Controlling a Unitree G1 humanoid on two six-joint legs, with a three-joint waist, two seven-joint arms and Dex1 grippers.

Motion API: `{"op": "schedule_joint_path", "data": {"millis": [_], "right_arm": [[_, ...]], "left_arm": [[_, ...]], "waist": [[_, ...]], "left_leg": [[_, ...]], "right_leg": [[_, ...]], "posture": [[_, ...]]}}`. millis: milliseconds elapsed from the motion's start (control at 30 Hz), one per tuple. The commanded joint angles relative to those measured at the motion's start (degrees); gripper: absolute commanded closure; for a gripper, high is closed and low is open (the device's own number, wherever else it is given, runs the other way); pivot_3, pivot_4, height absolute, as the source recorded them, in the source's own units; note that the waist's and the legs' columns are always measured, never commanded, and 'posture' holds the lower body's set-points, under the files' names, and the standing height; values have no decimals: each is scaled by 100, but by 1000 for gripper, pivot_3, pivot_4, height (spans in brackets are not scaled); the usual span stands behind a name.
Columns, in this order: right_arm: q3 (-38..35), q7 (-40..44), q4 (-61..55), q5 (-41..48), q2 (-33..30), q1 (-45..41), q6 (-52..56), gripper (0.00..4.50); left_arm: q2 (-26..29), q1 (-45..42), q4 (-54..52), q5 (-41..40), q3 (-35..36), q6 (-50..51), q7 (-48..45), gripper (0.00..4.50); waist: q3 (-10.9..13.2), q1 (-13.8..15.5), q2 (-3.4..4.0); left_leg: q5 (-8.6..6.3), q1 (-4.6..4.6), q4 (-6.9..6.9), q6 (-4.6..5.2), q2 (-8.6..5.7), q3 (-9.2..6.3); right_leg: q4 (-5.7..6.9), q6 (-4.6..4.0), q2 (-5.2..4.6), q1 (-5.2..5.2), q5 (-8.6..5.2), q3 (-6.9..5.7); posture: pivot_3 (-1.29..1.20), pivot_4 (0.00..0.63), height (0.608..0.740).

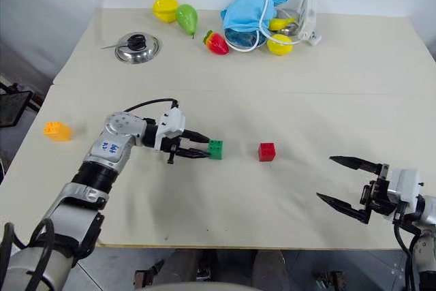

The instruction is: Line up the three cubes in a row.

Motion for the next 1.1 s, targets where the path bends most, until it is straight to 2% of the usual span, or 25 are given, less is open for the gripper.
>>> {"op": "schedule_joint_path", "data": {"millis": [33,167,367,467,567,600,633,667,733,833,933,1100], "right_arm": [[-112,34,-320,250,67,103,86,0],[49,200,-397,212,66,76,100,0],[335,374,-140,116,101,-258,73,0],[525,396,-203,143,165,-442,129,0],[824,308,-514,252,219,-604,456,0],[1018,133,-736,350,75,-609,1045,0],[1163,-263,-820,66,80,-708,1219,0],[1247,-595,-880,-138,175,-831,1254,0],[1250,-728,-1006,-38,391,-948,1193,0],[1322,-708,-1047,-11,585,-1116,1097,0],[1367,-674,-1013,29,804,-1305,1011,0],[1566,-397,-828,-81,997,-1412,781,0]], "left_arm": [[-79,22,-290,-13,-4,191,22,3053],[-30,77,-391,-8,-24,210,-130,3053],[105,189,-475,-259,173,17,-506,1109],[220,366,-594,-458,579,-283,-362,175],[635,1013,-1038,-1037,1209,-403,-668,175],[807,1432,-1205,-1188,1553,-536,-585,79],[939,1850,-1375,-1334,1899,-589,-429,79],[1017,2253,-1549,-1408,2232,-728,-182,79],[974,2904,-1997,-1611,2764,-1063,162,79],[688,4029,-2743,-1530,3682,-1413,1308,79],[124,5232,-3379,-1672,4751,-1218,2647,79],[-818,6370,-3616,-1896,5514,-1114,3932,79]], "waist": [[0,0,0],[0,6,0],[0,-3,0],[0,-3,0],[0,-68,1],[-1,-136,4],[-3,-180,8],[-3,-217,8],[-2,-255,6],[-1,-146,2],[-3,-144,-1],[-3,-108,-5]], "left_leg": [[0,0,0,0,3,0],[2,-1,1,4,9,-2],[2,-1,2,3,11,-3],[2,-1,2,3,12,-4],[2,0,1,3,19,-5],[2,0,0,3,20,-7],[1,1,-3,1,25,-7],[0,6,-6,0,27,-7],[-1,5,-4,-2,29,-9],[0,3,5,0,19,-22],[-4,6,2,3,9,-24],[-11,4,-2,4,8,-27]], "right_leg": [[0,0,-1,0,0,0],[0,3,-6,0,2,1],[1,3,-6,0,2,0],[1,3,-6,0,2,0],[1,3,-6,-1,2,-1],[1,2,-5,-2,1,-2],[2,0,-6,-3,0,-2],[5,-4,-6,-3,-2,-1],[7,-6,-11,-4,-3,-4],[9,-5,-22,3,-2,-5],[3,-1,-35,6,1,2],[-3,-1,-36,8,0,-1]], "posture": [[0,150,740],[0,150,740],[0,150,740],[0,150,740],[0,150,740],[0,150,740],[0,150,740],[0,150,740],[0,150,740],[0,150,740],[0,150,740],[0,150,740]]}}
